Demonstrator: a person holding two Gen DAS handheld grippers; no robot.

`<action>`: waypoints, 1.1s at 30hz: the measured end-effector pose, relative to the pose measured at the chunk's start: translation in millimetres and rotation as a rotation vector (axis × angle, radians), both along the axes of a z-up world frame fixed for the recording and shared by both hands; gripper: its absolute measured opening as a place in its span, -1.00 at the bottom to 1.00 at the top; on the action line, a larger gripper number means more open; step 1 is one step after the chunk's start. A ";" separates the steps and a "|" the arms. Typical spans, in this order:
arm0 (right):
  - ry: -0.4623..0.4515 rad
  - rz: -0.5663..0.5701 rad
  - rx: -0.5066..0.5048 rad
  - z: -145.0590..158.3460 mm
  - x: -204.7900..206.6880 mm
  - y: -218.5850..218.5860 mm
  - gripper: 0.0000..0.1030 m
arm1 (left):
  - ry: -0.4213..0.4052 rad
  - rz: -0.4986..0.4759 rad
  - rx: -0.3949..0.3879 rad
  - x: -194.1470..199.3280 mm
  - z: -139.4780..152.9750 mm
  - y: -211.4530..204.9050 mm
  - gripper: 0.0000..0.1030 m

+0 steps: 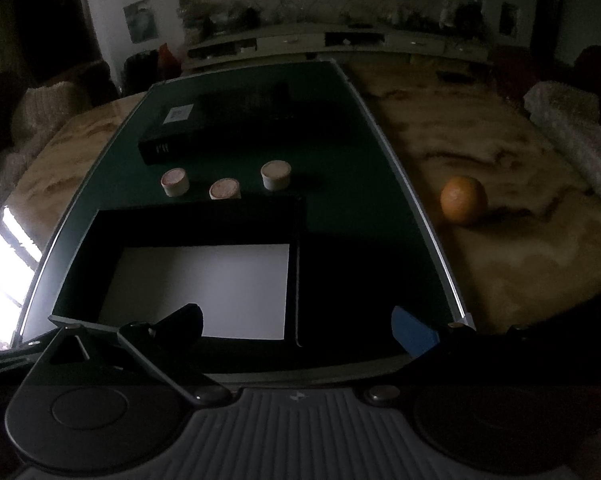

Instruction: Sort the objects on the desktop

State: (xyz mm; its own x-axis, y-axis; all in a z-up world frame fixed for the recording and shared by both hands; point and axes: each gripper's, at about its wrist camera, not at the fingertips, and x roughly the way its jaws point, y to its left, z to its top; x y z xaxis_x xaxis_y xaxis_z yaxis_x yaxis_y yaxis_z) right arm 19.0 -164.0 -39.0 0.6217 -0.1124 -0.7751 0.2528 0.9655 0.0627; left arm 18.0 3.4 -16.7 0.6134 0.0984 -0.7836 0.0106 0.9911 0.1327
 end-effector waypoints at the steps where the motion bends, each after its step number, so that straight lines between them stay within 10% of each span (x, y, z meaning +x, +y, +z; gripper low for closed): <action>1: 0.002 0.002 -0.002 -0.9 0.8 -0.2 1.00 | 0.002 0.000 -0.001 0.7 -0.8 0.1 1.00; 33: 0.047 0.007 -0.005 -17.4 16.5 8.1 1.00 | 0.037 -0.003 -0.009 17.8 -20.1 6.8 1.00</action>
State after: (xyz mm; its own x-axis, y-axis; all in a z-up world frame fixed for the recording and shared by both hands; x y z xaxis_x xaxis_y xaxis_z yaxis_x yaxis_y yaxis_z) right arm 35.5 -155.9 -56.5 0.5856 -0.1120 -0.8028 0.2486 0.9675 0.0464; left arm 35.7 10.2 -36.8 0.5844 0.0891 -0.8066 0.0185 0.9922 0.1231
